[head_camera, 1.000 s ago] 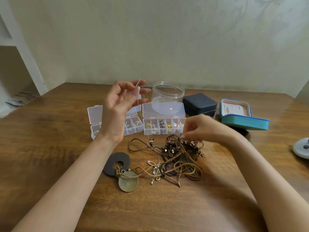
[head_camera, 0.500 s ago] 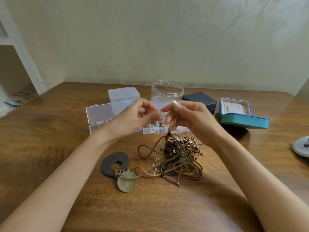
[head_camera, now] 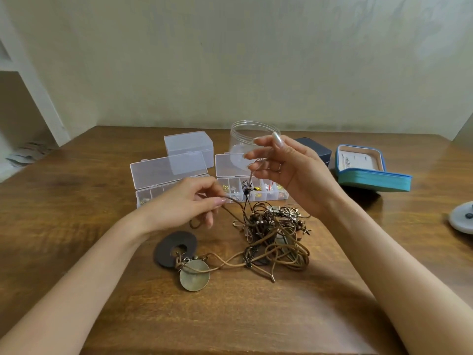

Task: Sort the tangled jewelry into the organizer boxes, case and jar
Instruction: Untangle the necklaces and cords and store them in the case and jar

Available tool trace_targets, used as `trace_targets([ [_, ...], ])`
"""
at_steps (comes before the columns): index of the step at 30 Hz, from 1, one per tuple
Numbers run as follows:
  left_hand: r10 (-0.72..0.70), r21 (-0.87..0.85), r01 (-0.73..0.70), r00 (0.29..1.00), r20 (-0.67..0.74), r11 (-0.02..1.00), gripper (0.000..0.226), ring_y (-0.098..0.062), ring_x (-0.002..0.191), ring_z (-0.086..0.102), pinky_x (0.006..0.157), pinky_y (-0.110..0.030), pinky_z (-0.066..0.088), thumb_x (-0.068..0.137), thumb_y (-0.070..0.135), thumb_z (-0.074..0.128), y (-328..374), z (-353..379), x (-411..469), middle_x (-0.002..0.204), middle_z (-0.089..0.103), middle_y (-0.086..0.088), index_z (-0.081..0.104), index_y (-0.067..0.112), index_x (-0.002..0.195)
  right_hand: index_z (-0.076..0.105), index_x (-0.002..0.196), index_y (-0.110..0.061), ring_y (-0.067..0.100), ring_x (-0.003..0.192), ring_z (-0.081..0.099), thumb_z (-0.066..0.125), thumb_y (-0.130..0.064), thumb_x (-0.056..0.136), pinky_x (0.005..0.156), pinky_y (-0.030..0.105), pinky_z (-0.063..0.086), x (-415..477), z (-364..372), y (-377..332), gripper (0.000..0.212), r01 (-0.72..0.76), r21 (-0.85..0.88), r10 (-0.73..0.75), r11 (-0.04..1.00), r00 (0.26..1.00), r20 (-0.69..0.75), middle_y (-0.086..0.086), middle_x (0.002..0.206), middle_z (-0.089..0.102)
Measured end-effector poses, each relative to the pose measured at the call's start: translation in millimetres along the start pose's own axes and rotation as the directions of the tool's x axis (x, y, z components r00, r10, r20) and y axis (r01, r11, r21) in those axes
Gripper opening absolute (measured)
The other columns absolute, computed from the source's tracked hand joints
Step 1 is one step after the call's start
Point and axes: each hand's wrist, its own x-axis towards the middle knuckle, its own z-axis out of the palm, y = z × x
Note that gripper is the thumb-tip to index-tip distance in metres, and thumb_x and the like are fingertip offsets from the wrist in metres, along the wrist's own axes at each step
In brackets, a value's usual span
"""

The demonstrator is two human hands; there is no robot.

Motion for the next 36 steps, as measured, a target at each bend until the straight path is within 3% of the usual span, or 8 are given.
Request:
trace_targets([
  [9,0.036,-0.340,-0.072,0.993,-0.111,0.938,0.024,-0.009,0.048,0.057,0.042,-0.014,0.043,0.074,0.025,0.066,38,12,0,0.064,0.066,-0.003,0.063,0.005,0.086,0.065,0.105,-0.006,0.023,0.089,0.066,0.044,-0.017,0.098,0.081,0.032,0.055,13,9,11,0.024,-0.053,-0.081,0.056,0.995,0.998,0.034,0.012,0.099,0.069],
  [13,0.153,-0.011,-0.152,0.988,0.036,0.988,0.032,-0.004,0.077,0.068,0.069,-0.020,0.055,0.081,0.028,0.067,50,34,9,0.097,0.070,0.000,0.065,0.012,0.109,0.064,0.101,-0.005,0.022,0.088,0.065,0.045,-0.018,0.098,0.079,0.033,0.056,20,10,10,0.024,-0.145,0.016,0.143,0.989,0.985,0.097,0.015,0.098,0.068],
  [16,0.347,0.247,-0.295,0.915,-0.206,0.923,0.039,-0.001,0.069,0.064,0.063,-0.016,0.050,0.080,0.048,0.056,47,30,9,0.087,0.069,0.010,0.068,0.019,0.103,0.063,0.099,-0.005,0.021,0.083,0.064,0.047,-0.020,0.097,0.078,0.033,0.054,25,5,5,0.022,-0.144,0.004,0.142,0.990,0.981,0.134,0.013,0.093,0.066],
  [19,0.222,-0.080,-0.297,0.842,-0.492,0.951,0.012,0.001,0.064,0.059,0.054,-0.011,0.042,0.091,0.024,0.056,37,12,13,0.082,0.067,0.003,0.060,0.014,0.095,0.062,0.097,-0.007,0.019,0.080,0.062,0.042,-0.019,0.100,0.077,0.031,0.052,25,0,1,0.023,-0.086,-0.029,0.090,0.996,0.984,0.153,0.011,0.092,0.066],
  [22,0.078,-0.010,-0.082,0.971,-0.225,0.997,0.020,-0.002,0.084,0.059,0.075,-0.020,0.048,0.088,0.019,0.064,17,0,26,0.097,0.063,0.008,0.053,0.019,0.105,0.061,0.094,-0.009,0.017,0.078,0.062,0.037,-0.018,0.101,0.074,0.028,0.052,24,-2,-1,0.026,-0.052,-0.008,0.052,0.999,0.986,0.156,0.009,0.090,0.067],
  [25,0.020,0.074,-0.024,0.998,0.061,0.997,0.030,0.001,0.083,0.060,0.076,-0.015,0.047,0.084,0.020,0.068,7,11,31,0.102,0.064,0.010,0.054,0.019,0.110,0.061,0.095,-0.010,0.017,0.077,0.062,0.038,-0.019,0.100,0.074,0.028,0.052,23,-1,0,0.025,-0.033,0.028,0.028,0.999,0.983,0.180,0.009,0.090,0.066],
  [30,0.038,-0.024,-0.038,0.999,-0.006,0.999,0.011,-0.003,0.065,0.060,0.054,-0.013,0.043,0.084,0.021,0.067,5,26,30,0.081,0.068,0.000,0.063,0.014,0.091,0.061,0.102,-0.010,0.017,0.078,0.062,0.037,-0.020,0.101,0.074,0.029,0.051,21,3,-1,0.026,-0.013,0.008,0.011,1.000,0.981,0.192,0.008,0.094,0.067],
  [36,0.034,-0.349,-0.010,0.997,0.064,0.937,0.008,-0.012,0.076,0.065,0.057,-0.017,0.049,0.086,0.010,0.061,4,17,20,0.088,0.073,-0.002,0.063,0.012,0.093,0.064,0.110,-0.011,0.020,0.089,0.063,0.040,-0.019,0.101,0.078,0.029,0.052,21,1,2,0.027,-0.026,-0.060,0.032,0.998,0.995,0.094,0.010,0.102,0.068],
])
